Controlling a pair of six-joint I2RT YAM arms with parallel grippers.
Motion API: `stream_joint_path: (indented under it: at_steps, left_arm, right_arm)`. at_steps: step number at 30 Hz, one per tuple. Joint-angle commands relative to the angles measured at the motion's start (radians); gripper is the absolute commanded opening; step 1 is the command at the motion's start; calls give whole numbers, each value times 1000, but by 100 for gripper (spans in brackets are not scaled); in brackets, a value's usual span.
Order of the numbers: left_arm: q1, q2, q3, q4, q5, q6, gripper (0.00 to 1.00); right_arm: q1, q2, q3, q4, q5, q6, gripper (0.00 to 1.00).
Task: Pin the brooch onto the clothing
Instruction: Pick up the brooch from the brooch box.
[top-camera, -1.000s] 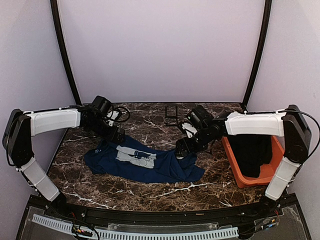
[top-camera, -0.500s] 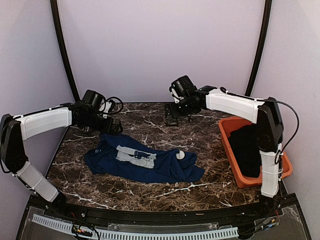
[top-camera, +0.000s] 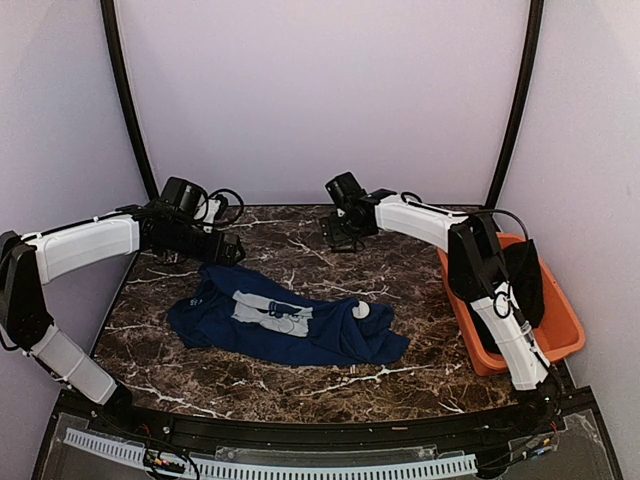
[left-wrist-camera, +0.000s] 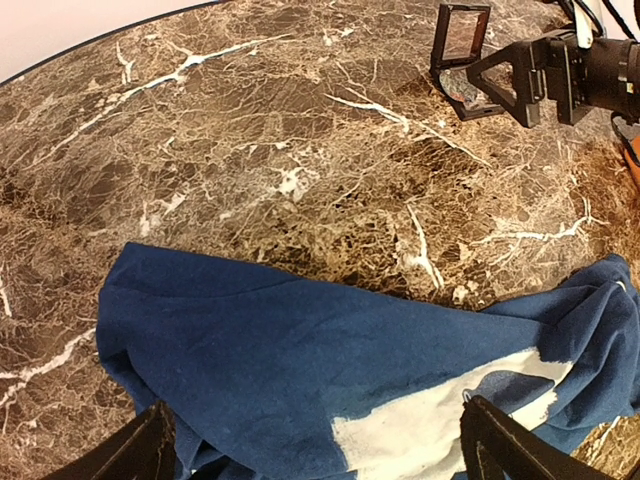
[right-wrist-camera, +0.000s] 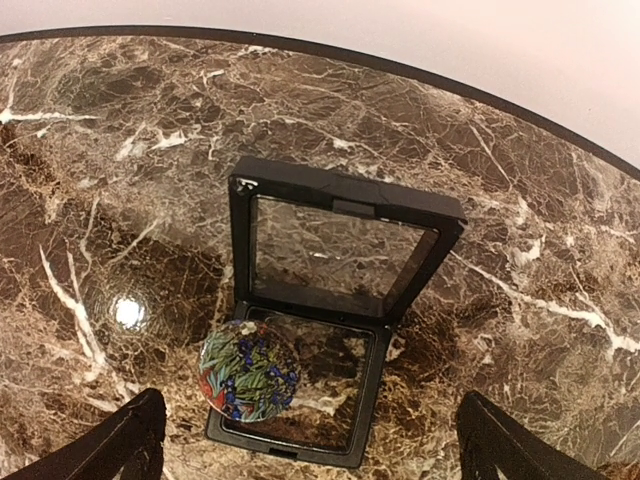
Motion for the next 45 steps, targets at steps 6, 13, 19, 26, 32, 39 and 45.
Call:
stream_joint_path:
  at_steps: [6,13,19,26,32,39,45]
  left_arm:
    - [5,-25,-21,9,32,-17,99]
    - [5,-20,-21,8,33,-18,99]
    - [5,-19,-21,10,38,-19,99]
    - [5,-13,-19,12,39,-18,99]
    - [6,-13,-20,10,38,-19,99]
    - [7,-12,-18,12,40,-18,99]
    - [7,-12,-18,11,39,-19,99]
  right_arm:
    - [-5,70,68,80,24,4,99]
    - [-5,103,83,80,5,-5,98]
    - [-5,126,101,86,-32,-16,92]
    - [-4,151,123,94,-56,-32,87]
    - [-5,166,134,96,-67,-34,85]
    - [-10,169,138,85,-91,-32,78]
    - [-18,181,144,20,-118,5,82]
